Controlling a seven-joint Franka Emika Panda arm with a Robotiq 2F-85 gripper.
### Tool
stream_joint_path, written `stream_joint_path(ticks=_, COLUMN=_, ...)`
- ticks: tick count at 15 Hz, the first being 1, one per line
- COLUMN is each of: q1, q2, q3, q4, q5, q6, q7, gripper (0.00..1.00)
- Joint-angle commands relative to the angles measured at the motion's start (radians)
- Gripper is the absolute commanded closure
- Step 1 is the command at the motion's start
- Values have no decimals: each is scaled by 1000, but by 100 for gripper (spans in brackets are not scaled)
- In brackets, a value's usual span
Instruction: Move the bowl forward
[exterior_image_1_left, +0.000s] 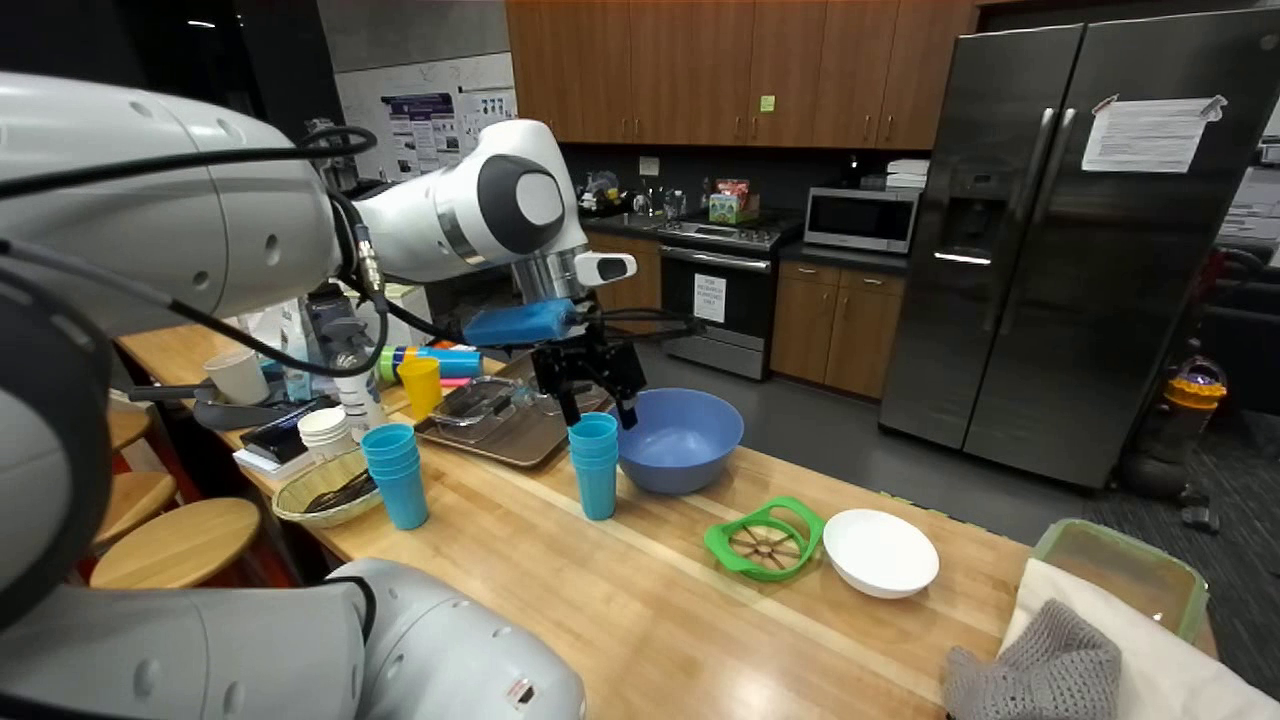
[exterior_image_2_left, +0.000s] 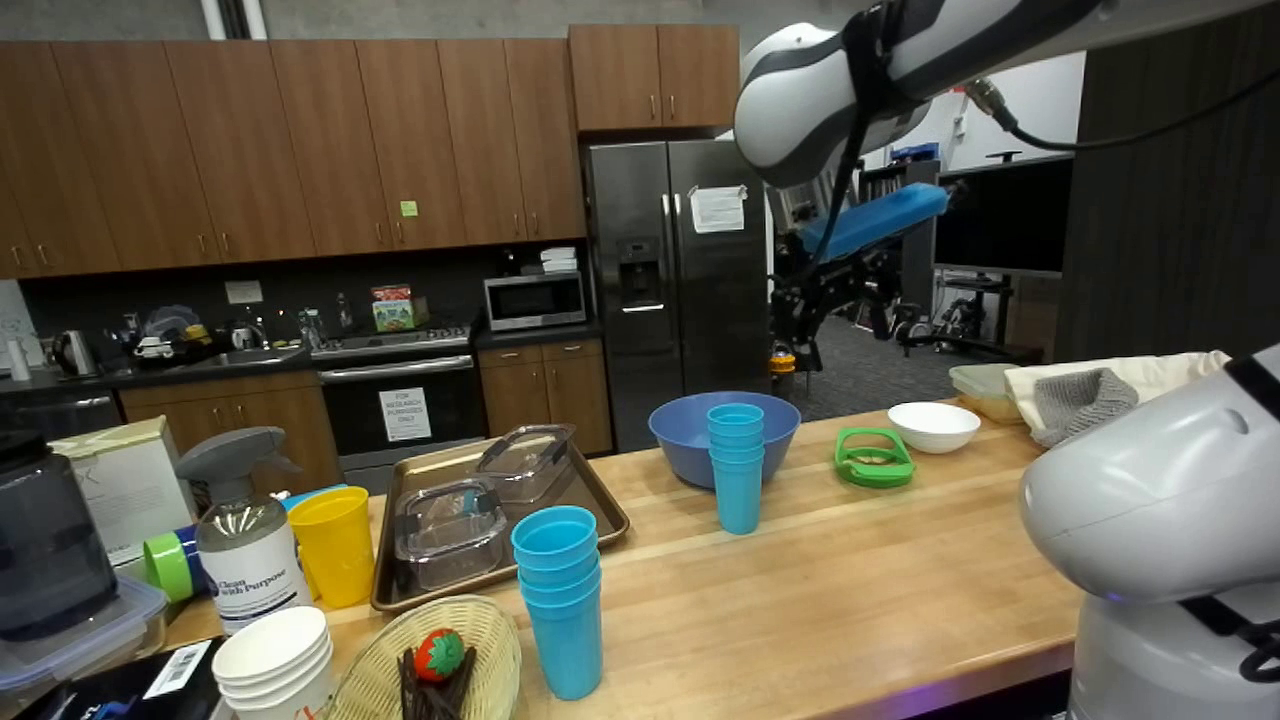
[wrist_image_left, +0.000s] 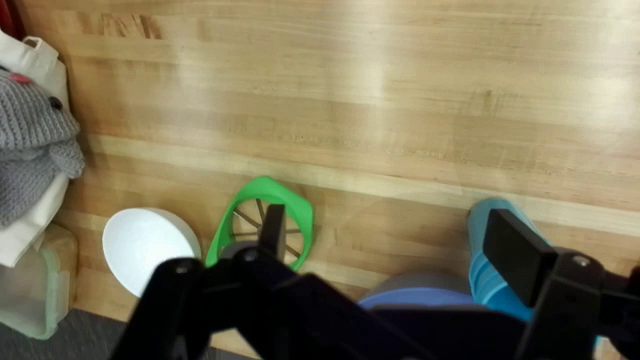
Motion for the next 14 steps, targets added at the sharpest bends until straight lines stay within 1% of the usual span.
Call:
stream_joint_path(ticks=1, q1=23, q2=66, q3=22, q4=74, q5=-18, q6=38, q7=28, gripper=0)
stream_joint_path(ticks=7, q1=53, q2=157, q3=72, q4=122, q5=-9, q6=133, q7=73, gripper=0)
stream_joint_path(ticks=14, q1=95, q2=248, q3=104, q4=122, q5=-15, q6=219, q7=118, gripper=0)
